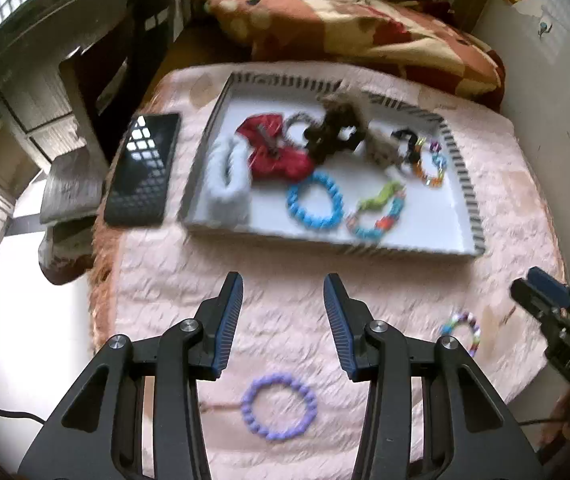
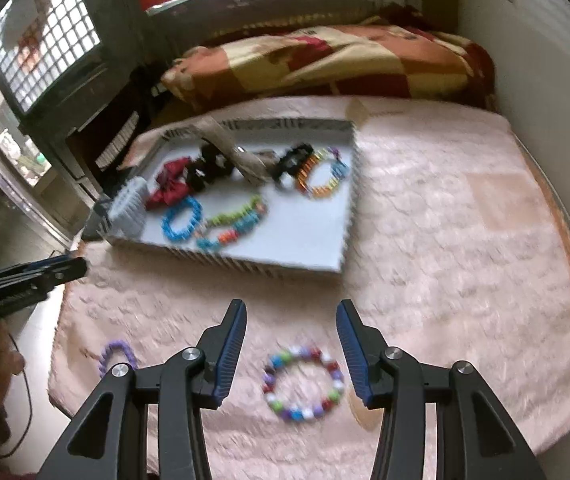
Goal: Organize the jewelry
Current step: 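Withdraw both tools from the tray toward the two remaining bracelets, then grasp the purple bead bracelet with the left tool while the right tool grasps the multicolour bead bracelet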
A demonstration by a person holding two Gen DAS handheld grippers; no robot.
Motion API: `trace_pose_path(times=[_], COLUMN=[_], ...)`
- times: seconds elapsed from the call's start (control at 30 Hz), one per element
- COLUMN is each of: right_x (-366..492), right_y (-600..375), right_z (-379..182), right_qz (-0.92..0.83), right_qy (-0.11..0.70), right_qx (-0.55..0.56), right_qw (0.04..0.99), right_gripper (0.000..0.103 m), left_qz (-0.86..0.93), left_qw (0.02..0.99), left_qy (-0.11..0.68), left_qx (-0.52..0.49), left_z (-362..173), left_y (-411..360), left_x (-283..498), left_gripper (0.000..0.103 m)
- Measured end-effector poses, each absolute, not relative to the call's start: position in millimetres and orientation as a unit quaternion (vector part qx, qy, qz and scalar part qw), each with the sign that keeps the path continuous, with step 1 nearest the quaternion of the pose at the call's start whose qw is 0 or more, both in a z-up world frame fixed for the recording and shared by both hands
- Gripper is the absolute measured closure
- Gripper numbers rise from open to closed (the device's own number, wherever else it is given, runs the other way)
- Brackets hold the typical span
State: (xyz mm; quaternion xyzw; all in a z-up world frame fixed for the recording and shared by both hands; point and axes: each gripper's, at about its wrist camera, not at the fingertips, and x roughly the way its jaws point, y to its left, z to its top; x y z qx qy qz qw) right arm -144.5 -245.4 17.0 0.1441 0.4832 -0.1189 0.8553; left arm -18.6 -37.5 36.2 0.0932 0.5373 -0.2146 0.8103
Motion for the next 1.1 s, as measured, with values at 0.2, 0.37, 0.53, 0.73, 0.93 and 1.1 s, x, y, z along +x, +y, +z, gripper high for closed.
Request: trace_pose_path(times=[0.2,0.37,0.53,0.73,0.93,1.1], right_x=[-170.5,-178.1,-174.7,-165.8,-155.9,-150.6], right_y=[-251.2,-250.0,-247.4,-248.8,-251.1,-251.7], right_z=[-17.8,-36.9,-47.5,-56.9,-63.2,-64.6], right_qz=[-0.144,-0.152,-0.154,-0.163,-0.163,-0.162], right_qy=[0.51,0.517,0.528,0.535,0.542,0.54], right_qx=[0.161,0.177,0.169,0.157,0.147,0.141], right_qw=[0.833,0.823,0.818,0.814,0.811,0.813], right_gripper=[0.056,0.056,0.056,0.056,0.056,0.056], left_qz=[-0.219,-0.218,-0.218,-0.213,-0.211,-0.207], left_qw=[0.794,0.783,0.77,0.759,0.752,0.748], left_qy=[0.561,0.577,0.594,0.607,0.617,0.623], left_qx=[0.085,0.087,0.085,0.098,0.095,0.096], left_z=[17.6,2.2,-14.6,-33.4,-43.8,-50.7], left_y=[-4.6,13.5,24.9,26.4,25.8,25.8], left_x=[-32.2,-41.4,-50.2,-58.0,-59.7,-61.3], left_gripper=[0.055,0.055,0.052,0.052,0.052,0.052])
